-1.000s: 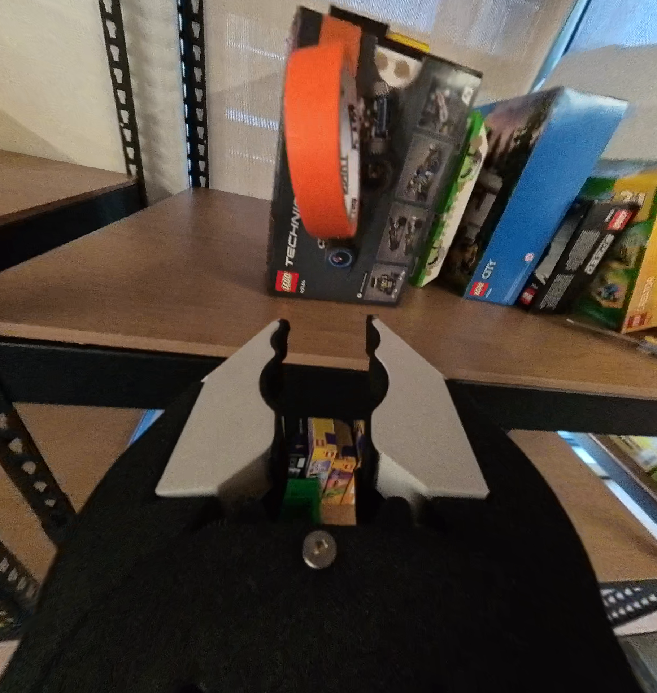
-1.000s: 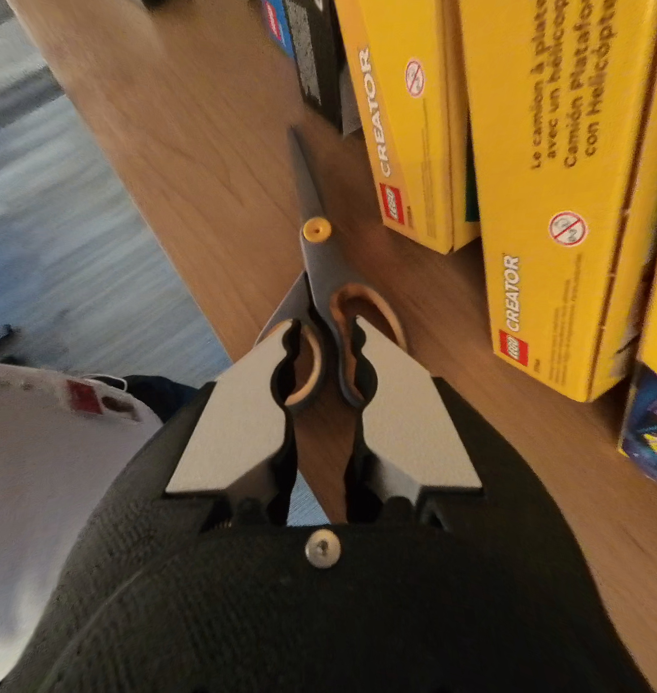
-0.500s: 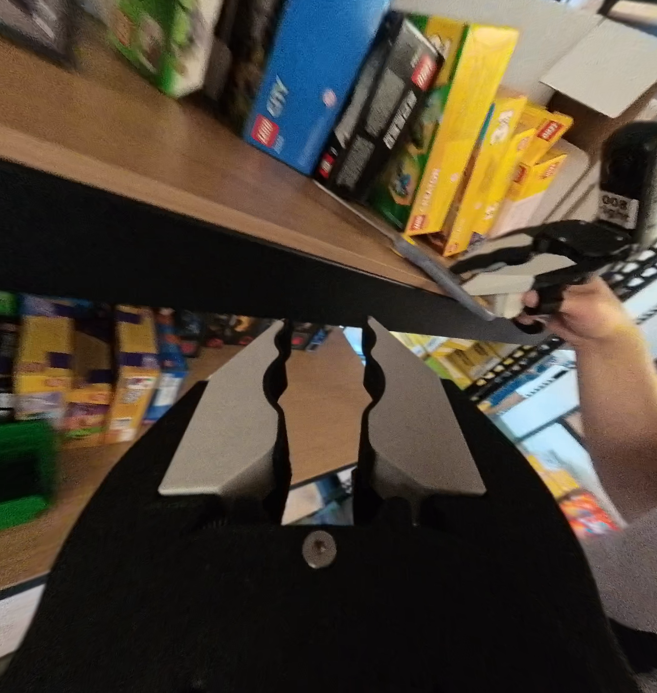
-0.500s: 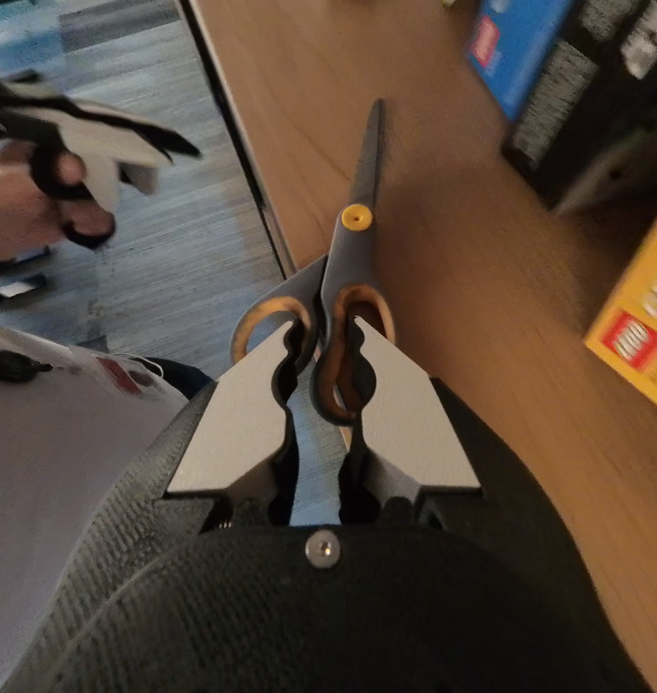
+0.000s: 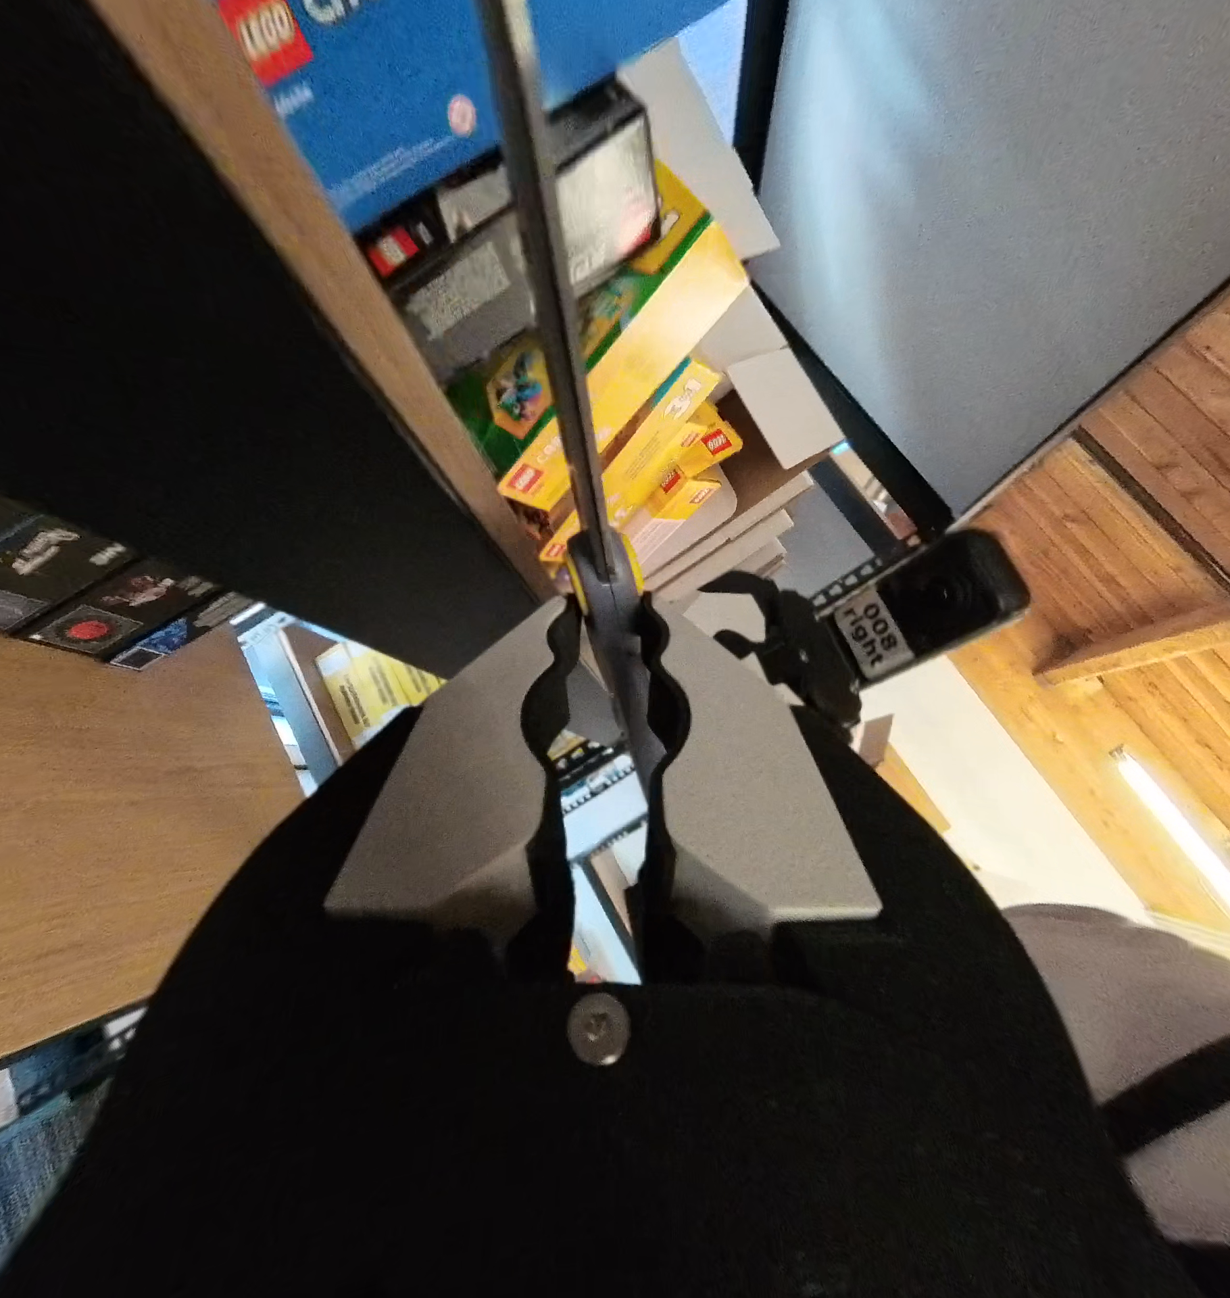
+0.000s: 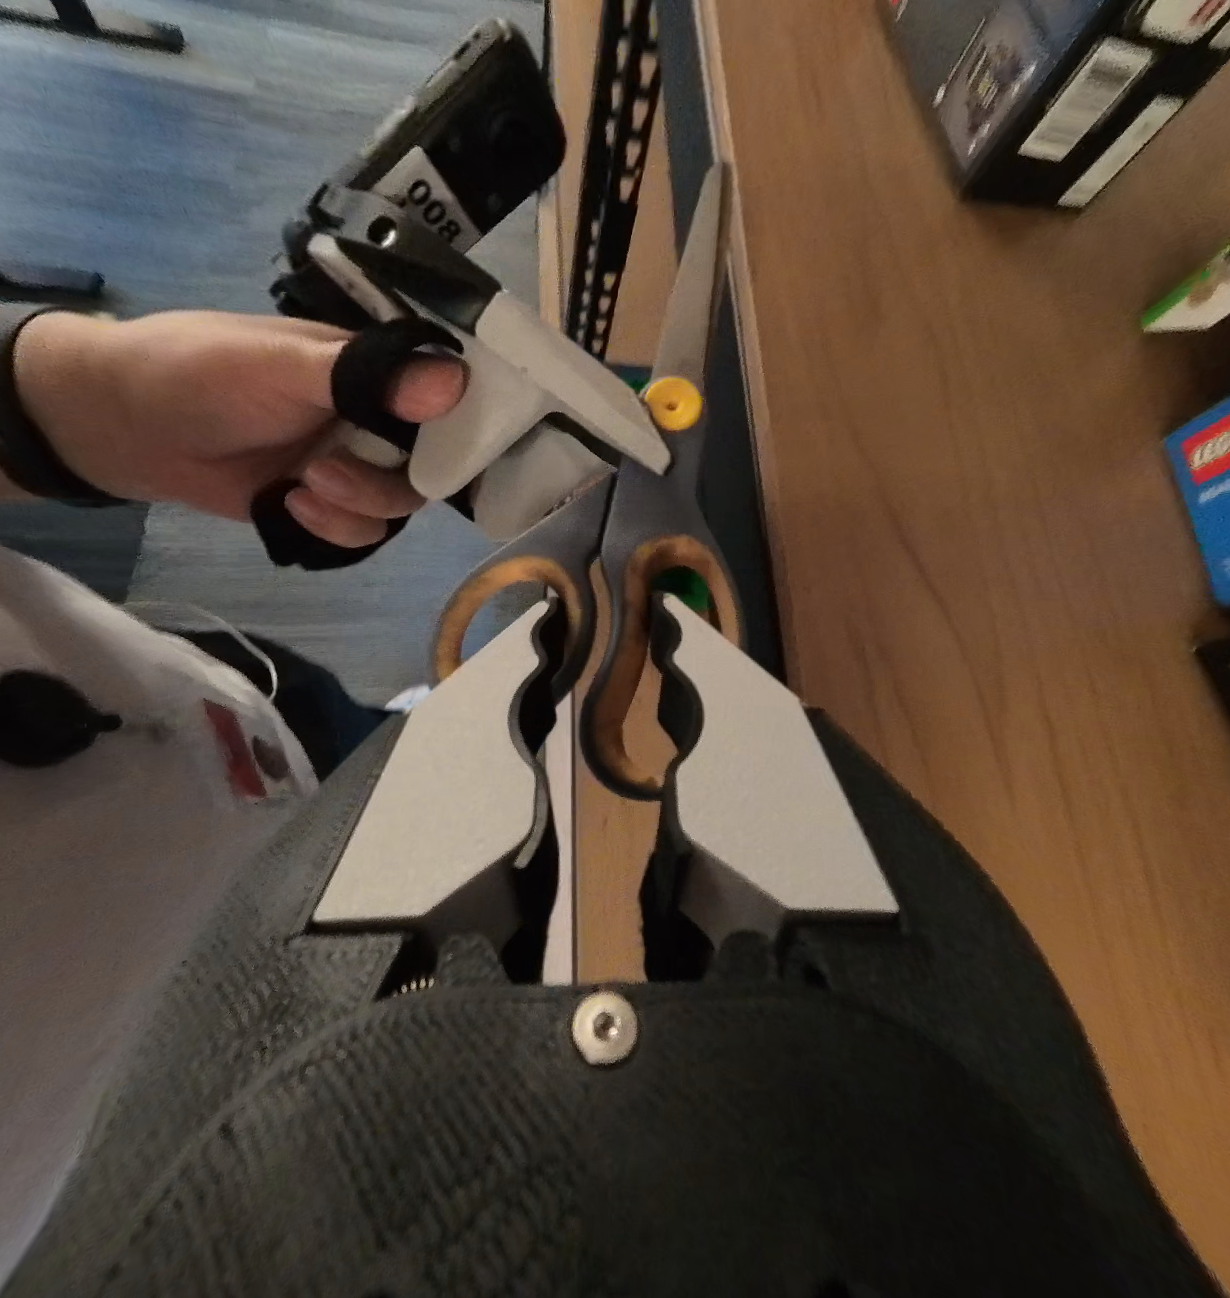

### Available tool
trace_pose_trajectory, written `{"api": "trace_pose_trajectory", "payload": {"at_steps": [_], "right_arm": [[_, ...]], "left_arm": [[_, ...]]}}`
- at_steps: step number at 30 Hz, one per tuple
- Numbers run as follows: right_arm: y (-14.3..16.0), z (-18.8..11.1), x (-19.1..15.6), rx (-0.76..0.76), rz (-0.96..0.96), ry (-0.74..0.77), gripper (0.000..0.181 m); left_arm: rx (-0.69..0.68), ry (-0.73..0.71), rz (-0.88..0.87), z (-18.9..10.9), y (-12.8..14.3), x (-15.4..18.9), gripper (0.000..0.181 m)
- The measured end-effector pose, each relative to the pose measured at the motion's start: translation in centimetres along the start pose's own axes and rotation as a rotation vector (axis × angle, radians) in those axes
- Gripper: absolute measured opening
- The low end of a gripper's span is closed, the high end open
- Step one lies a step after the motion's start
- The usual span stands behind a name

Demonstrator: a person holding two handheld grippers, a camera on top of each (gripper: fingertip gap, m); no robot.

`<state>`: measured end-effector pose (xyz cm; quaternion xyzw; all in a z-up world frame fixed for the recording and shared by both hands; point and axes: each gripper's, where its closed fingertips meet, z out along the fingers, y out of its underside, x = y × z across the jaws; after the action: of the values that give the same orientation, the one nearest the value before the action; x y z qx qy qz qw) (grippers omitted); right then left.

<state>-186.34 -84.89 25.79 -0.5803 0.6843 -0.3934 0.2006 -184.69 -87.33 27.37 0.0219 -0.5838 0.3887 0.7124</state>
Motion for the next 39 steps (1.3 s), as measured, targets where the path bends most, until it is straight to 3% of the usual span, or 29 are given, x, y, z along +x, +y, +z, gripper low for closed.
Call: {"api": "trace_pose_trajectory", "payload": {"at_steps": [3, 7, 12, 17, 21, 26, 30, 34, 37, 39], "right_arm": [[-1.5, 0.9, -0.4, 0.047, -0.004, 0.058, 0.029], [-2.2, 2.9, 0.4, -0.029, -0.08, 0.183, 0.049], [-4.1, 4.7, 2.9, 0.065, -0.046, 0.33, 0.045], [-7.4, 3.1, 4.6, 0.271, -0.01, 0.371, 0.032], [-8.8, 1.7, 4.9, 0.387, 0.011, 0.254, 0.029], [-10.8, -0.4, 4.5, 0.607, 0.244, -0.084, 0.033], [-10.9, -1.7, 5.4, 0.658, 0.394, -0.238, 0.039], [-12.1, -2.8, 4.6, 0.715, 0.552, -0.503, 0.04], [-11.6, -0.5, 4.6, 0.605, 0.521, -0.444, 0.042], [-12.4, 0.3, 3.4, 0.576, 0.514, -0.513, 0.046]], "left_arm": [[0.041, -0.069, 0.056, -0.6, -1.4, 1.6, 0.012], [0.069, -0.203, 0.209, -0.4, -2.9, 3.3, 0.013], [0.128, -0.31, 0.224, 0.2, -5.2, 3.6, 0.015], [0.117, -0.342, 0.407, 2.0, -6.0, 6.4, 0.015], [0.029, -0.363, 0.541, 3.4, -6.3, 8.1, 0.019], [-0.035, -0.276, 0.577, 3.6, -6.9, 11.2, 0.033], [0.035, -0.349, 0.675, -0.1, -8.8, 11.5, 0.037], [0.069, -0.391, 0.628, -4.0, -9.3, 9.7, 0.036], [0.062, -0.429, 0.564, -6.7, -9.6, 7.5, 0.036], [0.083, -0.459, 0.56, -8.6, -10.7, 6.6, 0.036]]}}
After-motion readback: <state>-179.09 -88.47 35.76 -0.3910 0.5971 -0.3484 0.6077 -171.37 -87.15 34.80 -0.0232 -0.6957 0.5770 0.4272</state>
